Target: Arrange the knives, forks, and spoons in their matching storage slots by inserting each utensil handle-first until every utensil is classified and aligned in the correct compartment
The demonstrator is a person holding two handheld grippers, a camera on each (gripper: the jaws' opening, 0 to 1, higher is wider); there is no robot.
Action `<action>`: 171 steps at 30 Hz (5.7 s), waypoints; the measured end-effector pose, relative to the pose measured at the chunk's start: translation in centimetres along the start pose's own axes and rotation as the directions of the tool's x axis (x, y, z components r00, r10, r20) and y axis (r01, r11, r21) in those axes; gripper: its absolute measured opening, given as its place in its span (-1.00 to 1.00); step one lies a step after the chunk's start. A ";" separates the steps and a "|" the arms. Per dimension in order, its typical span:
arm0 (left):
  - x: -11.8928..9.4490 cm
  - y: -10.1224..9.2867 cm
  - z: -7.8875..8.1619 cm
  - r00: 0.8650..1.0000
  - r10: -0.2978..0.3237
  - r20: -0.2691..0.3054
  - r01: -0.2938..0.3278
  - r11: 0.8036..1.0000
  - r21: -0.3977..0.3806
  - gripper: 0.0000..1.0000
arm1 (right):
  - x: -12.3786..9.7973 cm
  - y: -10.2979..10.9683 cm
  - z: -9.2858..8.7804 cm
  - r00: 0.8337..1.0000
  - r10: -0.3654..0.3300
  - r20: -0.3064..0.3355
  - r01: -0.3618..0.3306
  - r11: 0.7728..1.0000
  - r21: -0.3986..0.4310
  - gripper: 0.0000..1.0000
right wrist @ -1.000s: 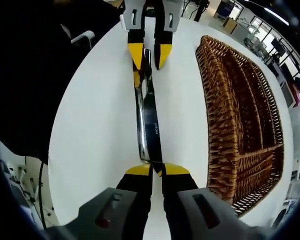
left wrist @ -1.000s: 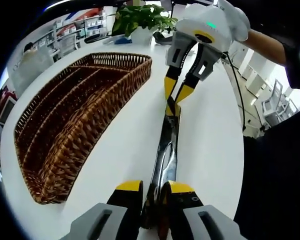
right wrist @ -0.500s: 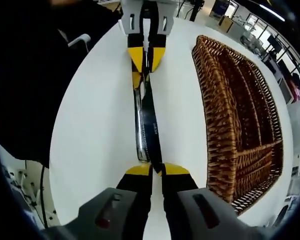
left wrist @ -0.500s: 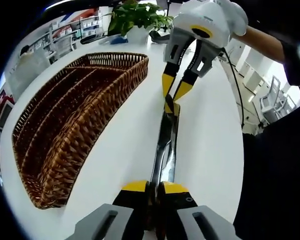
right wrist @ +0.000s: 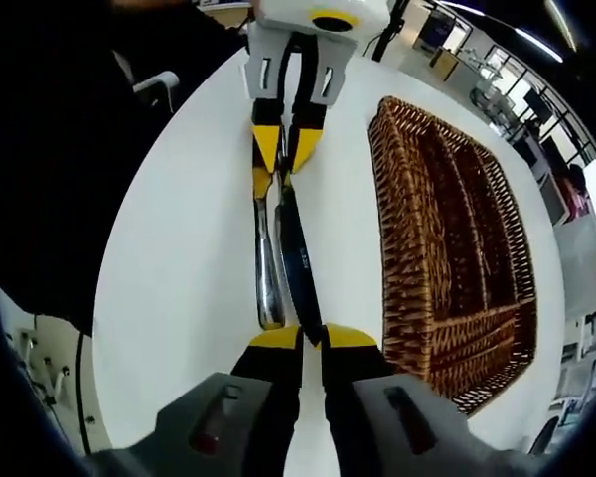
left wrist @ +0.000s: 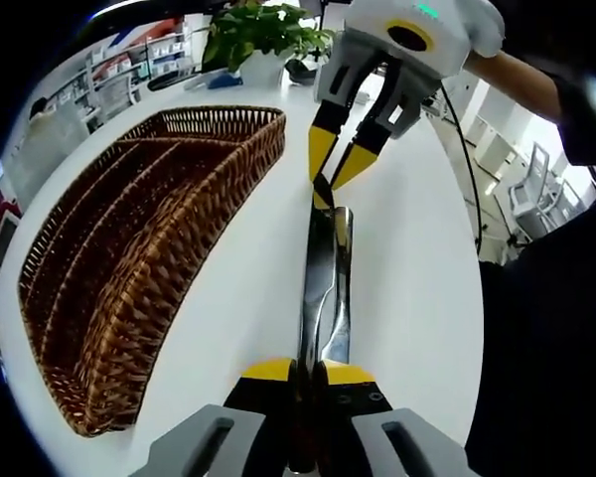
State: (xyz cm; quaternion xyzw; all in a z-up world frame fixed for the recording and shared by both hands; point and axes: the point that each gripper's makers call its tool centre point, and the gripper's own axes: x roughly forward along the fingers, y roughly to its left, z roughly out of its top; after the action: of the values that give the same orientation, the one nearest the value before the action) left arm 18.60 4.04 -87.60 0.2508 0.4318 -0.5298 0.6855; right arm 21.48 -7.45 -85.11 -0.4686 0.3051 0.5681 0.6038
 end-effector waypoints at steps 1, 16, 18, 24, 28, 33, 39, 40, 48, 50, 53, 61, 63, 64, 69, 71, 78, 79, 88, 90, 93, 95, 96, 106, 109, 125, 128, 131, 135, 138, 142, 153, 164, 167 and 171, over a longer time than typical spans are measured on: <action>0.0 0.0 0.0 1.000 0.000 -0.001 0.000 1.000 0.004 -0.84 | 0.0 0.0 0.0 1.000 -0.002 0.000 0.002 1.000 -0.003 -0.89; 0.1 0.0 0.1 0.999 0.006 0.033 -0.006 1.000 0.004 -0.88 | 0.4 0.5 -0.5 1.000 0.017 -0.020 -0.017 1.000 0.004 -0.76; 0.1 0.0 0.1 0.999 0.007 0.039 -0.006 1.000 -0.013 -0.88 | 0.4 0.5 -0.4 1.000 0.018 -0.018 -0.018 1.000 0.001 -0.73; 0.1 0.0 0.1 0.999 0.010 0.041 -0.010 1.000 -0.002 -0.88 | 0.3 0.2 0.6 1.000 0.006 0.006 -0.005 1.000 -0.008 -0.68; 0.0 -0.1 0.1 0.999 0.017 0.035 -0.017 1.000 0.005 -0.88 | 0.7 0.2 1.8 0.999 0.026 0.031 -0.026 1.000 0.002 -0.68; 0.1 -0.1 0.1 0.999 0.036 0.019 -0.037 0.999 0.020 -0.88 | 1.4 0.4 3.0 0.997 0.049 0.061 -0.051 0.999 0.018 -0.66; -0.2 0.0 -0.1 0.998 0.062 0.004 -0.062 0.997 0.044 -0.88 | 2.6 1.0 3.0 0.995 0.078 0.057 -0.079 0.997 0.016 -0.64; -0.4 0.0 -0.1 0.998 0.066 0.005 -0.066 0.997 0.048 -0.88 | 2.7 1.1 3.0 0.995 0.084 0.056 -0.085 0.996 0.017 -0.64; -1.5 0.3 0.5 0.994 0.110 0.011 -0.111 0.988 0.107 -0.88 | 3.1 0.6 3.6 0.995 0.085 0.058 -0.085 0.996 0.006 -0.64; -1.8 0.4 0.9 0.992 0.125 0.015 -0.126 0.985 0.121 -0.88 | 3.2 0.6 3.7 0.994 0.091 0.059 -0.092 0.996 0.007 -0.64; -2.0 0.4 1.3 0.991 0.135 0.021 -0.137 0.981 0.134 -0.88 | 3.5 0.7 3.6 0.994 0.096 0.056 -0.096 0.995 0.007 -0.64; -2.1 0.4 1.7 0.989 0.145 0.021 -0.146 0.975 0.167 -0.88 | 3.8 0.9 3.5 0.994 0.095 0.056 -0.095 0.995 -0.004 -0.75; -2.1 0.4 1.7 0.989 0.144 0.020 -0.146 0.975 0.169 -0.88 | 3.7 0.9 3.5 0.994 0.087 0.060 -0.086 0.996 -0.019 -0.76; -2.2 0.4 1.7 0.989 0.144 0.020 -0.145 0.975 0.170 -0.88 | 3.6 0.9 3.5 0.995 0.085 0.061 -0.084 0.996 -0.023 -0.76; -2.5 0.5 2.1 0.989 0.144 0.023 -0.146 0.973 0.179 -0.88 | 2.8 0.6 3.8 0.995 0.066 0.068 -0.064 0.997 -0.030 -0.77; -2.7 0.6 2.2 0.989 0.146 0.023 -0.147 0.972 0.184 -0.88 | 2.6 0.4 3.9 0.996 0.057 0.073 -0.055 0.998 -0.029 -0.77; -3.4 1.1 2.7 0.989 0.149 0.023 -0.150 0.966 0.210 -0.88 | 1.7 -0.1 4.3 0.996 0.023 0.084 -0.021 0.999 -0.028 -0.78; -3.6 1.1 2.8 0.988 0.150 0.024 -0.151 0.965 0.214 -0.88 | 1.5 -0.3 4.4 0.996 0.015 0.085 -0.013 1.000 -0.027 -0.78; -4.9 2.1 3.4 0.986 0.163 0.038 -0.167 0.959 0.231 -0.88 | -0.2 -1.8 5.3 0.993 -0.036 0.110 0.038 0.999 -0.020 -0.78; -5.3 2.5 3.7 0.985 0.169 0.041 -0.174 0.956 0.237 -0.88 | -0.7 -2.4 5.6 0.992 -0.051 0.119 0.053 0.998 -0.015 -0.78; -6.0 3.1 4.1 0.982 0.180 0.049 -0.187 0.952 0.241 -0.88 | -1.2 -3.1 6.0 0.990 -0.072 0.124 0.075 0.997 -0.020 -0.78; -6.3 3.4 4.3 0.981 0.188 0.055 -0.195 0.950 0.244 -0.88 | -1.5 -3.7 6.3 0.988 -0.087 0.127 0.091 0.996 -0.025 -0.78; -6.4 3.6 4.4 0.980 0.190 0.058 -0.198 0.950 0.243 -0.88 | -1.7 -3.9 6.3 0.987 -0.094 0.128 0.098 0.995 -0.028 -0.78; -6.5 5.8 5.0 0.979 0.193 0.058 -0.201 0.947 0.251 -0.88 | -1.9 -6.0 6.5 0.984 -0.127 0.122 0.131 0.991 -0.027 -0.79; -6.5 6.5 5.2 0.979 0.195 0.053 -0.202 0.945 0.259 -0.87 | -1.9 -6.4 6.5 0.983 -0.136 0.126 0.140 0.990 -0.019 -0.79; -5.5 11.4 5.3 0.973 0.230 -0.020 -0.212 0.924 0.317 -0.88 | -0.3 -10.3 6.7 0.971 -0.214 0.107 0.214 0.977 0.015 -0.83; -5.6 12.6 4.7 0.960 0.272 -0.060 -0.238 0.913 0.332 -1.00 | 0.7 -11.3 5.4 0.978 -0.201 0.061 0.201 0.980 0.004 -1.00; -4.3 13.0 5.0 0.974 0.219 -0.057 -0.193 0.936 0.296 -1.00 | 2.1 -12.2 3.8 0.968 -0.250 -0.027 0.249 0.968 -0.033 -1.00; -3.5 13.7 4.9 0.967 0.238 -0.086 -0.198 0.923 0.330 -1.00 | 2.1 -12.5 5.7 0.964 -0.262 0.048 0.259 0.964 0.064 -1.00; -3.7 13.4 5.9 0.972 0.228 -0.055 -0.197 0.922 0.333 -1.00 | 1.9 -12.2 6.6 0.965 -0.249 0.080 0.247 0.968 0.032 -1.00; -3.9 14.0 5.6 0.971 0.233 -0.052 -0.204 0.925 0.322 -1.00 | 2.6 -12.5 6.1 0.965 -0.254 0.062 0.254 0.967 0.010 -1.00; -4.0 15.0 3.4 0.965 0.247 -0.087 -0.216 0.939 0.267 -1.00 | 3.6 -13.5 5.0 0.962 -0.272 0.027 0.271 0.962 0.032 -1.00; -3.5 15.1 2.9 0.966 0.247 -0.073 -0.227 0.951 0.209 -0.96 | 3.1 -13.6 4.7 0.957 -0.286 0.038 0.282 0.956 0.085 -0.96; -3.4 15.0 3.0 0.967 0.248 -0.066 -0.232 0.954 0.191 -0.90 | 3.0 -13.4 4.6 0.957 -0.287 0.043 0.281 0.954 0.104 -0.95; -3.6 14.7 3.2 0.968 0.247 -0.046 -0.236 0.957 0.169 -0.87 | 2.6 -13.0 4.3 0.953 -0.299 0.044 0.291 0.948 0.125 -0.92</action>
State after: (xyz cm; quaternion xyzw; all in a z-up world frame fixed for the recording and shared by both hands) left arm 33.24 7.89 -84.54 0.3742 0.3760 -0.4667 0.7077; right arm 33.89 -1.36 -82.95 -0.4549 0.2453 0.4668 0.7176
